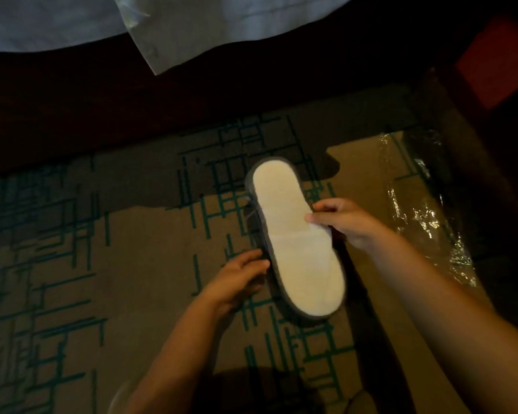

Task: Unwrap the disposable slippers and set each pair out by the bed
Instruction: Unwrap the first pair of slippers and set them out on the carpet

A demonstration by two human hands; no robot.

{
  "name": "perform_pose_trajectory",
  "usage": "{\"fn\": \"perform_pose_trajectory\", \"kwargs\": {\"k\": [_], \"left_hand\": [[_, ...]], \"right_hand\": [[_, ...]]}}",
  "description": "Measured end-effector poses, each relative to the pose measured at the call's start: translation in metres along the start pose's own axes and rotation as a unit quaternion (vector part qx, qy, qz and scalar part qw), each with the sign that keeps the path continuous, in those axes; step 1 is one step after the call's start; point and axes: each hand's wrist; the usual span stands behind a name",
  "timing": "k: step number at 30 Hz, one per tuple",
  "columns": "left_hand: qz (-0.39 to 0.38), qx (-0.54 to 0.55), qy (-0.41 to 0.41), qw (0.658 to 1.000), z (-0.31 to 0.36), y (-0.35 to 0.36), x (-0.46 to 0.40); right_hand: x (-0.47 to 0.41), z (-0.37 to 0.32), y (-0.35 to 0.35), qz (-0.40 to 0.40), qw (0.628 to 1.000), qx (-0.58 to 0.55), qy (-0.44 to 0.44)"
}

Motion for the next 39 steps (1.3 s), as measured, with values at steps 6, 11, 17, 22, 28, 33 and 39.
{"fn": "perform_pose_trajectory", "kwargs": {"k": [6,11,17,22,28,33,39], "left_hand": [[-0.008,0.069,0.029,0.997,-0.014,0.028,-0.001],[0.022,0.028,0.053,0.998,-0.005,0.027,-0.008],[0.050,0.072,0.069,0.994,0.003,0.023,-0.012],[0.172,-0.067,0.083,0.979,-0.003,0.046,-0.018],[0.121,-0.099,0.138,0.978,0.002,0.054,-0.010],[0.148,-0.051,0.125,0.980,-0.008,0.028,-0.008],[0.229,-0.163,0.085,0.956,-0.020,-0.030,0.000]], "right_hand": [[0.010,0.027,0.004,0.121,0.979,-0.152,0.060],[0.012,0.039,-0.002,0.162,0.967,-0.186,0.071],[0.019,0.028,-0.032,0.246,0.959,-0.143,0.009],[0.027,0.018,-0.052,0.271,0.959,-0.087,0.001],[0.018,0.013,-0.016,0.188,0.975,-0.120,-0.024],[0.012,0.011,0.007,0.132,0.983,-0.121,-0.043],[0.019,0.056,0.026,0.121,0.830,0.497,-0.220]]}}
Point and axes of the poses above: each hand's wrist, its own x-axis away from the middle knuckle, its own y-axis out of the palm, z = x × y, and after that the axes turned 4 degrees about -z, right-handed
